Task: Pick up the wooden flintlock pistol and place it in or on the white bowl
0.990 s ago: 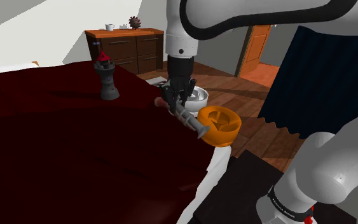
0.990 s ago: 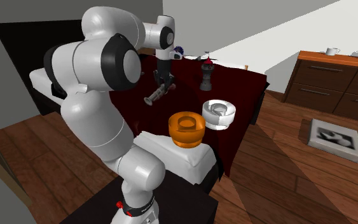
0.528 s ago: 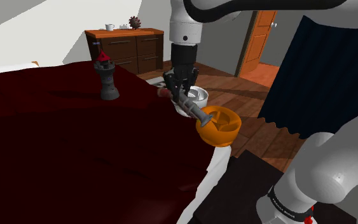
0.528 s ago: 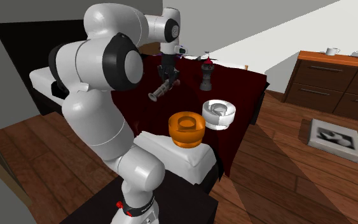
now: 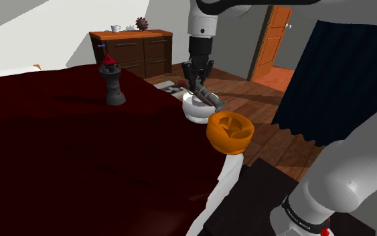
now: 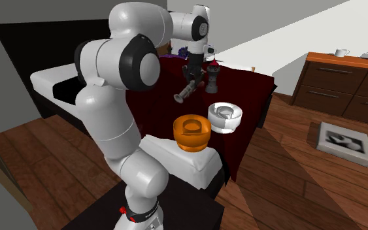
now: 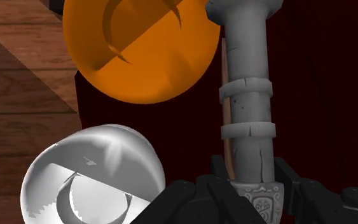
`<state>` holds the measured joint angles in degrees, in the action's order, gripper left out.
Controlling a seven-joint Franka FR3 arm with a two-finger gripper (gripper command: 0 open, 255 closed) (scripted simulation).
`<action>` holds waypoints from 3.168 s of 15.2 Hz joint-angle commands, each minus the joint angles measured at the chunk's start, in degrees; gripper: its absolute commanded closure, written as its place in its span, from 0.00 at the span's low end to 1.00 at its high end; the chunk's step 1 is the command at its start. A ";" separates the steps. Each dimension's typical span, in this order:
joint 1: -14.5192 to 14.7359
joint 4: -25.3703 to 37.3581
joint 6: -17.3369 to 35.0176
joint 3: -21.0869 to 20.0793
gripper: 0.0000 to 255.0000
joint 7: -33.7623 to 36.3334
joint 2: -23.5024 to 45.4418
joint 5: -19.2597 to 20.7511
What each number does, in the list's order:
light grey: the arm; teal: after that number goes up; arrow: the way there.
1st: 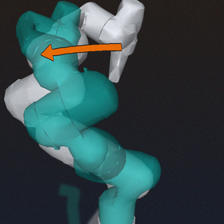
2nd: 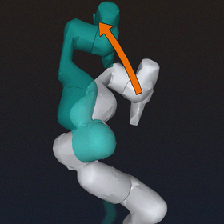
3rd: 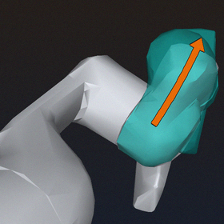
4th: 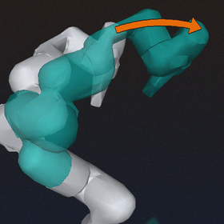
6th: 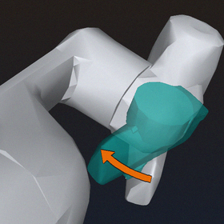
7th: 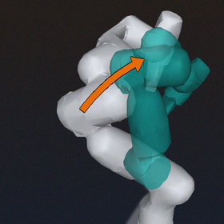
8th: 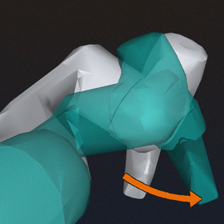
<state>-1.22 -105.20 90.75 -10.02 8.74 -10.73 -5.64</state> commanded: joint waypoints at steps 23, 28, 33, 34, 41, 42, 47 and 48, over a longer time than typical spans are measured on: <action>-7.58 17.16 0.38 7.87 1.00 -15.14 18.55 3.33; -7.57 12.79 4.36 7.87 1.00 -15.30 18.16 3.31; -7.57 9.82 7.27 7.87 1.00 -15.41 18.10 3.29; -7.57 9.82 7.27 7.87 1.00 -15.41 18.11 3.29; -7.57 9.82 7.27 7.87 0.00 -15.42 18.11 3.29; -7.57 9.82 7.27 7.87 0.00 -15.41 18.11 3.29; -7.63 14.37 3.26 7.92 0.00 -15.36 18.65 3.33; -7.67 16.84 1.20 7.94 0.00 -15.34 19.06 3.35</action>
<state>-8.83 -91.31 94.35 -2.12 -6.59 7.72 -2.31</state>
